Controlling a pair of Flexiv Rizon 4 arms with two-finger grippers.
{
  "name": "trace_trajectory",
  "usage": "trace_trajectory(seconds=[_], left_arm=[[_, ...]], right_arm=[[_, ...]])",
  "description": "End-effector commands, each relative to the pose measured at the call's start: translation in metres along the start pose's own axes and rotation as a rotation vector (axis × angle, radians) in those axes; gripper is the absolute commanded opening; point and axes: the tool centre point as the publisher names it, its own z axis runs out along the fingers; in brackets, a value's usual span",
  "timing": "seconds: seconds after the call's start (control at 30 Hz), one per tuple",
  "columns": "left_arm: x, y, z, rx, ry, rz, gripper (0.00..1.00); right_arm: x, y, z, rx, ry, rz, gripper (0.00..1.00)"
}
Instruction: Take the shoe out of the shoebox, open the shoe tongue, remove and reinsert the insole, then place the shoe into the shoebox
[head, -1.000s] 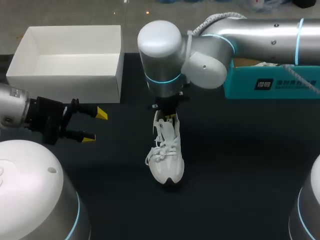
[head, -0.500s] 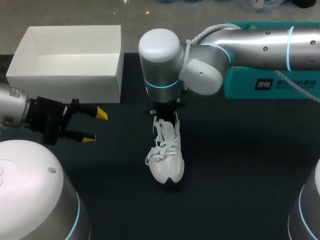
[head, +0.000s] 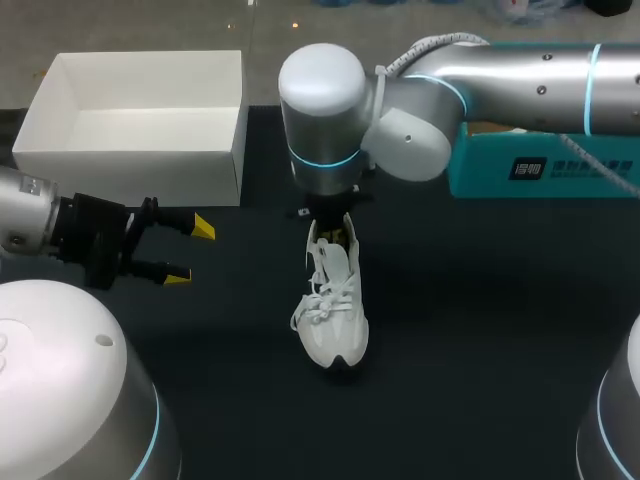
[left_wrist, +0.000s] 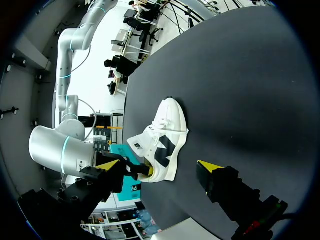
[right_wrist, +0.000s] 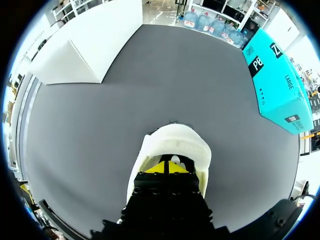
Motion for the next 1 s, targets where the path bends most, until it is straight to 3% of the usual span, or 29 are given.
trace_trajectory(seconds=[0.03,0.17,0.27,0.5,0.6,1.0], left_arm=[[-0.001,-0.001,0.0,-0.001,0.005,0.0,1.0],[-0.001,-0.001,0.0,-0.001,0.005,0.0,1.0],[-0.001,-0.001,0.0,-0.001,0.005,0.0,1.0],[-0.001,-0.001,0.0,-0.001,0.005,0.0,1.0],[-0.001,-0.001,0.0,-0.001,0.005,0.0,1.0],[-0.001,-0.001,0.0,-0.001,0.005,0.0,1.0]], right_arm=[[0.001,0.002,0.018,0.033,0.035,0.004,0.0],[0.002,-0.005,0.024,0.122,0.018,0.03,0.0],[0.002,-0.009,0.024,0.144,0.019,0.029,0.0],[-0.006,-0.017,-0.012,0.071,-0.031,0.075,0.0],[-0.009,-0.022,-0.017,0.076,-0.041,0.12,0.0],[0.002,-0.034,0.023,0.191,-0.014,0.115,0.0]])
